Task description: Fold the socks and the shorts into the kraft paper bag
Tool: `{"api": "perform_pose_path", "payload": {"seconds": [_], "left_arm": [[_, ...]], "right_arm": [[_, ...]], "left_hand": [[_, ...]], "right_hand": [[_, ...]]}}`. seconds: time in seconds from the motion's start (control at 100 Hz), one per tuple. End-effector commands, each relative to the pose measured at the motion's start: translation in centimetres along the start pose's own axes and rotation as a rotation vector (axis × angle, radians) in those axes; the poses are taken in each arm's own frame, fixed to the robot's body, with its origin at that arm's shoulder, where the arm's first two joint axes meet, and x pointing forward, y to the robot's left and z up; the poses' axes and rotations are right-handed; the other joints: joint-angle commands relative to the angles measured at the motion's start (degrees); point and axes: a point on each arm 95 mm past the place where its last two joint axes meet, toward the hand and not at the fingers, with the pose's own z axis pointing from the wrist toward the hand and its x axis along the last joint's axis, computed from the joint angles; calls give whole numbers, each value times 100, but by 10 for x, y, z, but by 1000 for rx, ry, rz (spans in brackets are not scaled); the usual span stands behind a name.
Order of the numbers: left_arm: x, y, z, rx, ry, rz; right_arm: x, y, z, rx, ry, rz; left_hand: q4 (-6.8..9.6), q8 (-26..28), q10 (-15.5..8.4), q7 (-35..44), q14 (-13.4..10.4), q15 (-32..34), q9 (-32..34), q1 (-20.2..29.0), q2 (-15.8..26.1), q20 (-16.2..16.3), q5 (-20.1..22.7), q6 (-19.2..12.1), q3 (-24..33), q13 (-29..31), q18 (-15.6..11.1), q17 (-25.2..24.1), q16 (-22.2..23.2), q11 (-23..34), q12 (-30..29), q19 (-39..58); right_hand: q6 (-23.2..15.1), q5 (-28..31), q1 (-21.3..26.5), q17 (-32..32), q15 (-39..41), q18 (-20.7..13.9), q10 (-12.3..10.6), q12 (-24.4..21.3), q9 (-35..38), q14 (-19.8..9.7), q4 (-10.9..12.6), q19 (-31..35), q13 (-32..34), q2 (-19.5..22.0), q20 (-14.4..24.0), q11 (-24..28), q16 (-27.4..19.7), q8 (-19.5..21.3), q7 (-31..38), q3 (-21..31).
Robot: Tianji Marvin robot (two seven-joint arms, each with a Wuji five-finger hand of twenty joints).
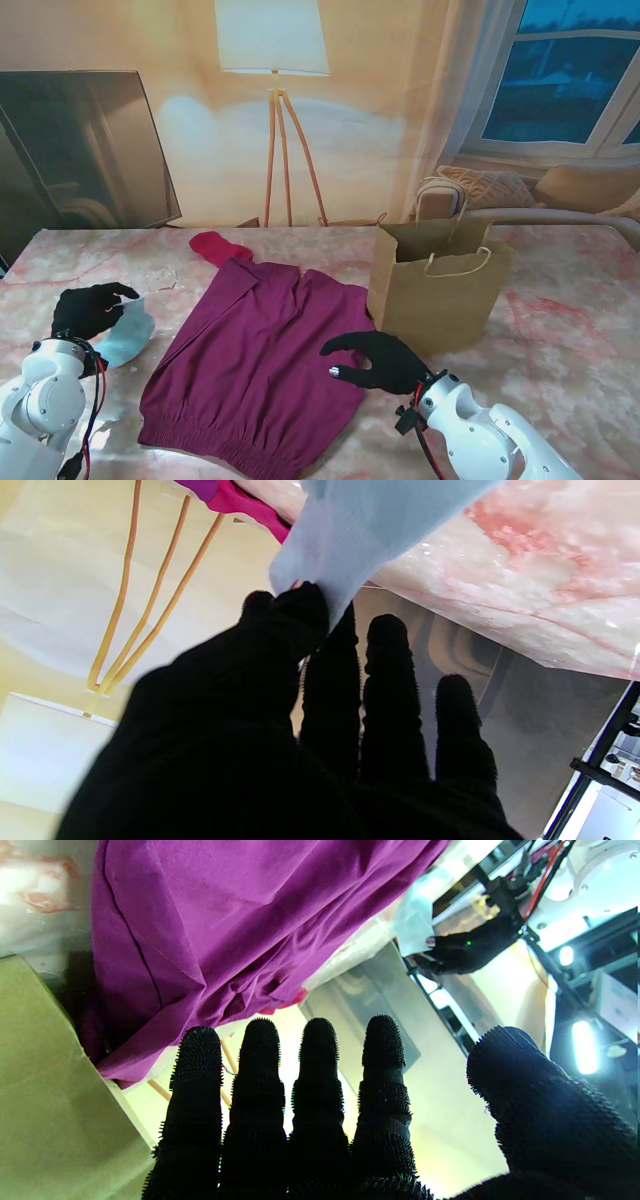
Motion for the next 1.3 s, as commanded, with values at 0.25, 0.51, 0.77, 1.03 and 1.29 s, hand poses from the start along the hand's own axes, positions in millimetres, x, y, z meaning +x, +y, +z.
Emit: {"api": "perform_pose_path", "payload": {"seconds": [0.25, 0.51, 0.77, 1.03, 1.29], "left_arm": [[-21, -5, -29, -57, 32, 81], [-33, -3, -46, -20, 12, 77], [-34, 2, -61, 36, -51, -54], [-30, 5, -66, 38, -37, -48], [-27, 7, -69, 25, -50, -65]], "right_arm": [[7, -3, 2, 20, 8, -5], [8, -8, 0, 28, 9, -2], [9, -8, 0, 17, 13, -7], [6, -10, 1, 17, 13, 1], [2, -11, 0, 3, 6, 6]], "left_hand": [[97, 69, -1911, 214, -350, 441, 605, -212, -373, 176, 384, -271, 773, 113, -201, -75, -25, -103, -470, -6], [64, -10, -1847, 206, -349, 362, 729, -344, -479, 142, 477, -211, 858, 121, -158, -104, -352, -254, -674, -12], [46, -222, -1364, 216, -260, 290, 908, -424, -559, 155, 509, 165, 781, 98, -63, -45, -673, -617, -964, 59], [55, -260, -1370, 224, -204, 265, 872, -400, -515, 178, 467, 123, 735, 62, 45, -54, -778, -629, -957, 44], [146, -350, -920, 394, -171, 369, 943, -685, -548, 304, 444, 257, 499, -87, 146, 53, -1854, -789, -1499, -14]], "right_hand": [[-134, 69, -42, -31, 73, -8, 43, 28, 127, 38, 303, 149, 35, 118, 183, 68, 119, 38, 102, -102], [-138, 69, -47, -26, 75, -1, 34, 29, 129, 46, 303, 152, 39, 111, 182, 70, 119, 35, 100, -99], [-140, 80, -48, -26, 77, 2, 39, 29, 130, 43, 303, 154, 44, 112, 182, 70, 119, 35, 103, -107], [-152, 72, -47, -32, 74, -2, 52, 29, 130, 37, 304, 154, 36, 118, 181, 71, 118, 37, 103, -109], [-138, 81, -50, -32, 78, 3, 49, 27, 128, 49, 304, 151, 45, 111, 179, 67, 120, 34, 101, -106]]}}
